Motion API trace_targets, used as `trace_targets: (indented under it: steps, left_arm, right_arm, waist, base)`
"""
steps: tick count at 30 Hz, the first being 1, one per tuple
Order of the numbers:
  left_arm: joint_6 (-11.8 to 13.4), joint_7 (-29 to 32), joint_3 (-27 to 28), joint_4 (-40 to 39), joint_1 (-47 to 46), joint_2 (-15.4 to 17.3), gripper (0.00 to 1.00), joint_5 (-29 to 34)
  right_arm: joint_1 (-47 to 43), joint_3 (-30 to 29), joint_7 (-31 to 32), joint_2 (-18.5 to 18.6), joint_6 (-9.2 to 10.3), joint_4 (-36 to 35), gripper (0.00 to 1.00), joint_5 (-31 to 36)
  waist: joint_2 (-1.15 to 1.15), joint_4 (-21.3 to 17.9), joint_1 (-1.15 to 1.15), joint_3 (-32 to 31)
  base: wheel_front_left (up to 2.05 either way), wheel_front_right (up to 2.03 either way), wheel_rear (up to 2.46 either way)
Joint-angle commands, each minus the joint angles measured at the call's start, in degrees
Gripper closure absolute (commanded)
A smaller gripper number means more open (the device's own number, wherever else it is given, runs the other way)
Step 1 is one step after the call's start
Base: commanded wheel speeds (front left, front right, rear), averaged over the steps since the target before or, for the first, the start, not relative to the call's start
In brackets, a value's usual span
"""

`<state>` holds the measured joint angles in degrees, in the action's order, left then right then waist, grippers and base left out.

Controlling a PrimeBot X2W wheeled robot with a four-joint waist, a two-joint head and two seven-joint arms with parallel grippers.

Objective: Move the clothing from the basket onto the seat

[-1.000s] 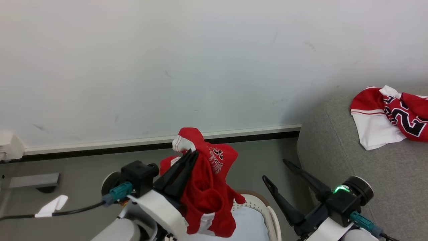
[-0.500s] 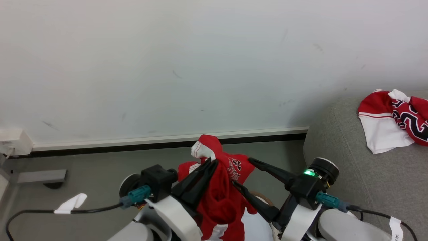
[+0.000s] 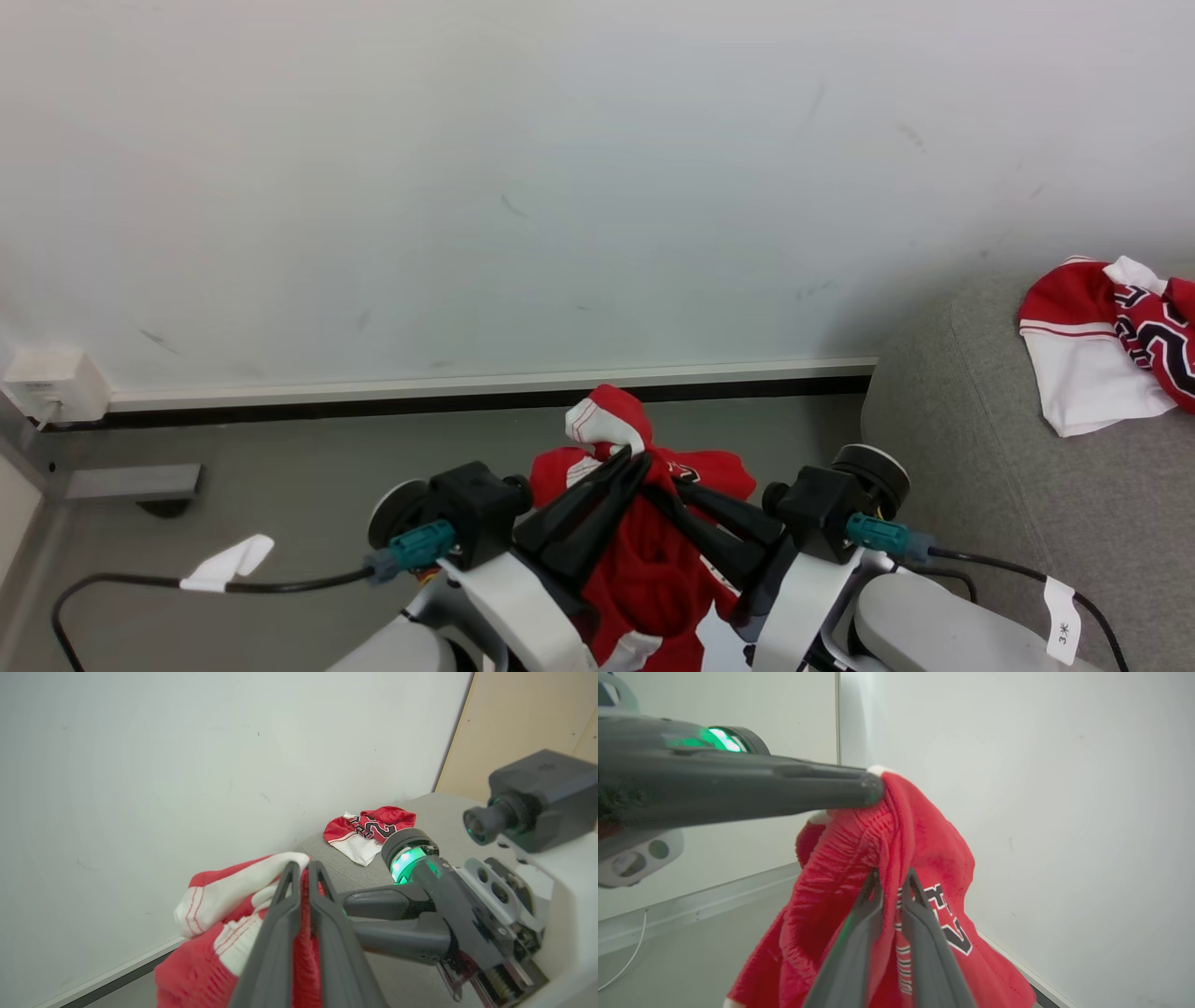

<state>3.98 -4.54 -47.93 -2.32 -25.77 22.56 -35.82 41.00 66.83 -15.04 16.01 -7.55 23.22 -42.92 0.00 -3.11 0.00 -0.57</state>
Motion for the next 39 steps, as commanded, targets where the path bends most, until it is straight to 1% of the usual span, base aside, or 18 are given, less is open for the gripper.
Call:
trace_targets:
  steps: [1,5,7,8,9,10,11,12,13,17,24,33,39]
  left_arm:
    - [-0.17,0.08,0.05,-0.39,-0.46,0.11,1.00,0.62]
    - [-0.11,0.02,0.01,-0.22,-0.33,0.61,1.00,0.75]
    - [0.62,-0.64,0.34,0.14,-0.21,0.78,1.00,1.06]
    - [0.72,-0.79,0.39,0.32,-0.07,0.82,0.88,1.21]
    - [0.96,-1.12,0.38,0.52,0.10,0.87,0.64,1.37]
    - [1.10,-1.37,0.36,0.71,0.25,0.84,0.48,1.53]
    - [1.20,-1.61,0.38,0.95,0.43,0.81,0.17,1.69]
    - [1.40,-1.88,0.36,1.16,0.58,0.77,0.05,1.79]
    - [1.53,-1.95,0.37,1.32,0.64,0.72,0.00,1.77]
    - [1.96,-2.69,0.53,2.19,0.82,0.38,0.00,1.61]
    - [1.99,-4.05,0.07,3.75,1.04,-0.15,0.00,2.12]
    - [2.25,-5.12,-0.10,5.00,-0.45,-0.45,0.00,2.73]
    - [2.29,-5.14,-0.30,5.17,-0.89,-0.28,0.00,2.86]
  right_arm:
    - [0.31,0.03,-0.18,-0.22,0.13,0.18,1.00,-0.94]
    - [0.01,-0.92,-0.18,0.04,0.14,-0.44,1.00,-1.79]
    - [-0.50,-2.06,-0.19,0.39,0.13,-0.84,1.00,-1.98]
    - [-0.75,-2.63,-0.19,0.62,0.14,-1.02,1.00,-1.94]
    - [-1.01,-3.27,-0.19,0.86,0.14,-1.21,1.00,-1.87]
    - [-1.26,-3.92,-0.19,1.10,0.14,-1.36,1.00,-1.83]
    - [-1.40,-4.52,-0.19,1.32,0.14,-1.56,1.00,-1.64]
    - [-1.52,-5.20,-0.20,1.53,0.14,-1.74,1.00,-1.42]
    - [-1.58,-5.77,-0.20,1.81,0.14,-1.87,1.00,-1.20]
    - [-2.55,-7.62,-0.19,2.57,0.14,-2.84,1.00,-0.67]
    - [-3.48,-11.61,-0.19,5.30,0.14,-4.32,1.00,0.53]
    - [-5.57,-18.76,-0.20,9.12,0.14,-6.26,1.00,2.38]
    - [-7.10,-23.59,-0.19,10.89,0.14,-7.68,1.00,3.27]
  waist:
    - [0.00,0.04,0.00,0.00]
    - [0.00,-0.04,0.00,0.02]
    - [0.00,-0.19,0.00,0.06]
    - [0.00,-0.33,0.00,0.10]
    - [0.00,-0.48,0.00,0.19]
    - [0.00,-0.62,0.00,0.27]
    - [0.00,-0.82,0.00,0.35]
    - [0.00,-1.06,0.00,0.43]
    - [0.00,-1.31,0.00,0.55]
    - [0.00,-2.73,0.00,1.04]
    - [0.00,-6.97,0.00,2.12]
    - [0.00,-12.63,0.00,3.91]
    - [0.00,-15.63,0.00,4.58]
  base:
    - [0.00,0.00,0.00]
    - [0.00,0.00,0.00]
    - [0.00,0.00,0.00]
    - [0.00,0.00,0.00]
    - [0.00,0.00,0.00]
    - [0.00,0.00,0.00]
    - [0.00,0.00,0.00]
    - [0.00,0.00,0.00]
    - [0.00,0.00,0.00]
    - [0.00,0.00,0.00]
    - [0.00,0.00,0.00]
    - [0.00,0.00,0.00]
    - [0.00,0.00,0.00]
